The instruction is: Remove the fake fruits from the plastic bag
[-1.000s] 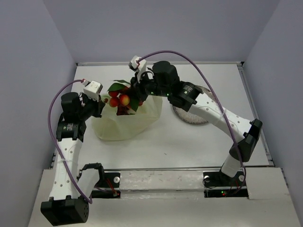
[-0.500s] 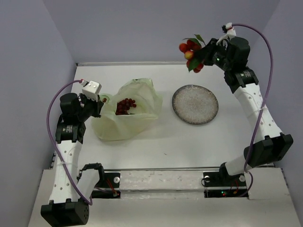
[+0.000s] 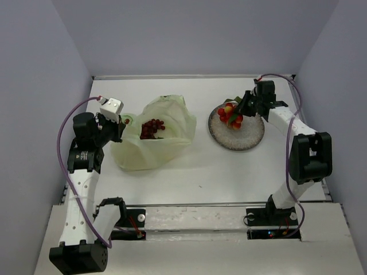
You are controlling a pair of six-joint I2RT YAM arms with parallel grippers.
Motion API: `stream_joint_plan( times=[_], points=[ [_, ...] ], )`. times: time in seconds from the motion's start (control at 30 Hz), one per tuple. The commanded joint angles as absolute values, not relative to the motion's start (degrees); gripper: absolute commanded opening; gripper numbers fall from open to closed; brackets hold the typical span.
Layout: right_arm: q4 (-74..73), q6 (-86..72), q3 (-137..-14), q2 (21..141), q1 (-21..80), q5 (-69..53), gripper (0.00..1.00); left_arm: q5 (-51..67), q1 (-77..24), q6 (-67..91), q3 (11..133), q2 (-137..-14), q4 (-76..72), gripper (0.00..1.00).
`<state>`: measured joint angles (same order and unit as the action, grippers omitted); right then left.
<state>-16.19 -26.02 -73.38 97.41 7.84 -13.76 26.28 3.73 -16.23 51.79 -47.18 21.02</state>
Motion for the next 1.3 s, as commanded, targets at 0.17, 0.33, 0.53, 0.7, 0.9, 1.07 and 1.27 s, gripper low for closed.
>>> stream_joint_plan(
  times=[0.17, 0.33, 0.53, 0.7, 0.9, 1.07, 1.27],
  points=[
    [-9.91, -27.08, -66.88, 100.72, 2.11, -25.94, 0.03, 26.28, 3.34, -17.31, 54.58, -47.99, 20.65, 0.00],
    [-18.17, -24.26, -67.06, 96.25, 2.11, -16.19, 0.86, 28.03, 3.16, -18.54, 55.02, -47.90, 22.06, 0.00],
    [-31.95, -17.68, -75.66, 91.06, 2.81, -6.71, 1.00, 29.71, 2.64, -20.03, 56.16, -47.64, 23.02, 0.00],
    [-41.12, -8.29, -90.04, 87.20, 21.68, 9.89, 0.99, 30.32, 2.02, -22.84, 56.08, -46.76, 24.25, 0.00],
    [-32.54, -6.94, -102.74, 88.41, 41.44, -1.64, 0.87, 28.83, 1.32, -23.47, 55.20, -46.05, 24.52, 0.00],
    [-22.68, -8.61, -105.02, 94.73, 50.53, -14.58, 0.76, 27.07, 0.44, -24.43, 54.93, -44.92, 25.22, 0.00],
    [-22.41, -13.01, -108.81, 108.00, 51.15, -13.98, 0.51, 26.36, 0.35, -25.05, 54.93, -43.59, 26.45, 0.00]
  ],
)
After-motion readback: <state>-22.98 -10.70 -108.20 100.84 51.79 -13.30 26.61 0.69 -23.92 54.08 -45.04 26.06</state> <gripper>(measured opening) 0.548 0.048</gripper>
